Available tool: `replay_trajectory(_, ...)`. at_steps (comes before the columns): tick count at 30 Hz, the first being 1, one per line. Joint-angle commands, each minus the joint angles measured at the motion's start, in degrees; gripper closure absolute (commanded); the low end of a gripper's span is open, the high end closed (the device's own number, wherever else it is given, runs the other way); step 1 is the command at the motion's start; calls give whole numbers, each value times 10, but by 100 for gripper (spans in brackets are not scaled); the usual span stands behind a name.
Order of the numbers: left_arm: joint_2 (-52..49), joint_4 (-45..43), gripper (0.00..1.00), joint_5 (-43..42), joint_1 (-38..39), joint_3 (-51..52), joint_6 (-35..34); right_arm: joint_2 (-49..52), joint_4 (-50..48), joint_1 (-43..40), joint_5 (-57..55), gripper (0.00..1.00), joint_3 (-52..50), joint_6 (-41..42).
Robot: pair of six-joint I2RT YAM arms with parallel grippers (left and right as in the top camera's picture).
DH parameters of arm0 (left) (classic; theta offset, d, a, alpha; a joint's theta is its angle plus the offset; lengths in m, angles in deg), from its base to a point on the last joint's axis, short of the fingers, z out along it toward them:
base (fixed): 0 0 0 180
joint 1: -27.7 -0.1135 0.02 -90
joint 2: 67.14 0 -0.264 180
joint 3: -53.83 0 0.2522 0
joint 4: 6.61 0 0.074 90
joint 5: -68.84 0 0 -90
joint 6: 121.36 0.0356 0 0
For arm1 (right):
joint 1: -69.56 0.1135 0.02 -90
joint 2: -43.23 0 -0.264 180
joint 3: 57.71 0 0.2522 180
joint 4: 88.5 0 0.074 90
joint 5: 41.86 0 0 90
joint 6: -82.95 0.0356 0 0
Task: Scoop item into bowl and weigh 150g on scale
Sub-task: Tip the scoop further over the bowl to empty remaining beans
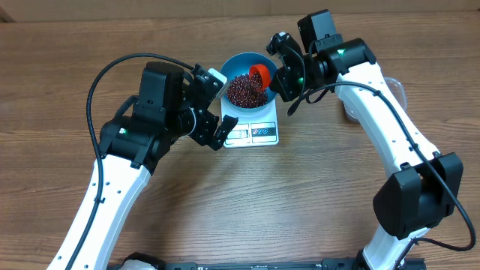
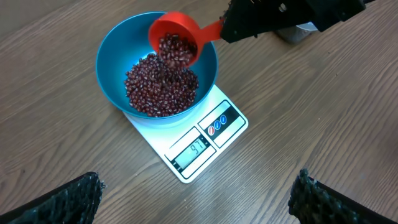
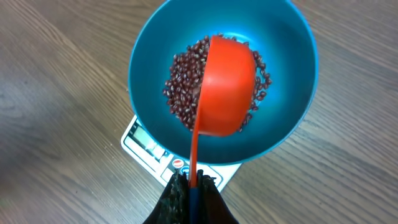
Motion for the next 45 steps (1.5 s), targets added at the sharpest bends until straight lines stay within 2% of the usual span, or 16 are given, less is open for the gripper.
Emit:
replay_trajectory(1,7,0,0,-8,0,-8,12,-25,-16,5,-17,96,19,36)
replay_trajectory(3,7,0,0,-8,0,-8,12,-25,-13,5,-3,96,19,33)
replay_trajectory(6,7,0,0,-8,0,-8,12,-25,1,8,24,96,19,-34)
replay_trajectory(11,7,0,0,-8,0,-8,12,-25,-19,8,-28,96,19,40)
replay_trajectory(15,7,0,0,-8,0,-8,12,-25,-11,11,-10,96,19,0)
replay_trajectory(19,7,0,0,-8,0,-8,12,-25,-27,11,-51,96,19,62)
replay_trajectory(23,7,0,0,-8,0,-8,12,-25,-18,13,-24,96,19,28)
replay_trajectory(31,7,0,0,-8,0,-8,12,-25,-20,13,-24,96,19,33)
replay_trajectory(35,7,0,0,-8,0,-8,12,-25,6,13,24,96,19,-56)
replay_trajectory(40,7,0,0,-8,0,-8,12,-25,-24,12,-51,96,19,49)
replay_trajectory(43,7,0,0,-8,0,-8,12,-25,-6,16,8,96,19,-45)
replay_trajectory(45,7,0,0,-8,0,-8,12,-25,-13,20,-23,96,19,-29)
